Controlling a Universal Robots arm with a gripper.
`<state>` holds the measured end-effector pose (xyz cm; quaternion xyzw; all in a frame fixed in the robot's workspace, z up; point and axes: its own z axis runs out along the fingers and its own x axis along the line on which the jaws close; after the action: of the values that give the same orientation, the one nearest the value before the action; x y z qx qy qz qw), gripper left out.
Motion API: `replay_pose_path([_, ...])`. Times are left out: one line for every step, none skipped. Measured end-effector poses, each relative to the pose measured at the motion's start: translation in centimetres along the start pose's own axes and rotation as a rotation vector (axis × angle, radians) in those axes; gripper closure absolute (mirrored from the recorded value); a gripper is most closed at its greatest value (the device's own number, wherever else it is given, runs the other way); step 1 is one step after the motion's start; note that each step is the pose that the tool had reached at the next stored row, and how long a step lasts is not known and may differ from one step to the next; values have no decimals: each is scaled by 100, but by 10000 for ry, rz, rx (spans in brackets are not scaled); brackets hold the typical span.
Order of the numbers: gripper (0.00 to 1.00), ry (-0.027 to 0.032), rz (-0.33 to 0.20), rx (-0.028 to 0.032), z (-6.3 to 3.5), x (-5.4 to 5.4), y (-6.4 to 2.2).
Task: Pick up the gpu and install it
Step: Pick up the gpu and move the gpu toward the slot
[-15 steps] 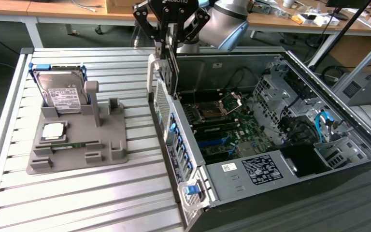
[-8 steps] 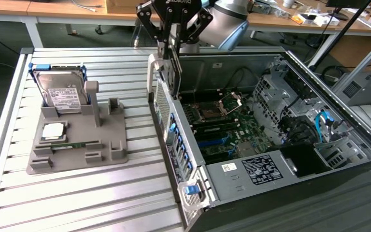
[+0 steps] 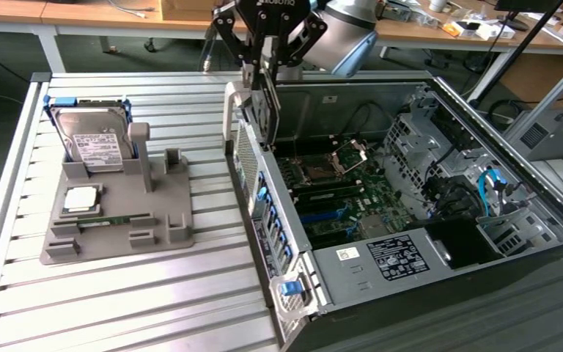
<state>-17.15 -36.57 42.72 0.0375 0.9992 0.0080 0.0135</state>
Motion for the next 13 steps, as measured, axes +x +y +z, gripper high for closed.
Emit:
replay_pose_path([73, 0, 0, 0, 0, -8, 0])
replay_pose_path([73, 0, 0, 1, 0, -15, 1])
replay_pose_path([73, 1, 0, 0, 0, -26, 2])
replay_pose_path([73, 1, 0, 1, 1, -34, 2])
replay_pose_path([73, 1, 0, 1, 1, -46, 3])
replay_pose_path([73, 0, 0, 0, 1, -54, 4])
replay_pose_path([73, 0, 0, 0, 2, -59, 4])
replay_pose_path([73, 0, 1, 0, 2, -65, 5])
replay_pose_path([73, 0, 0, 0, 2, -71, 5])
replay_pose_path([73, 0, 0, 0, 3, -76, 5])
replay_pose_path([73, 0, 0, 0, 3, -80, 5])
replay_pose_path([73, 0, 1, 0, 3, -85, 6])
replay_pose_path([73, 0, 0, 0, 3, -94, 7])
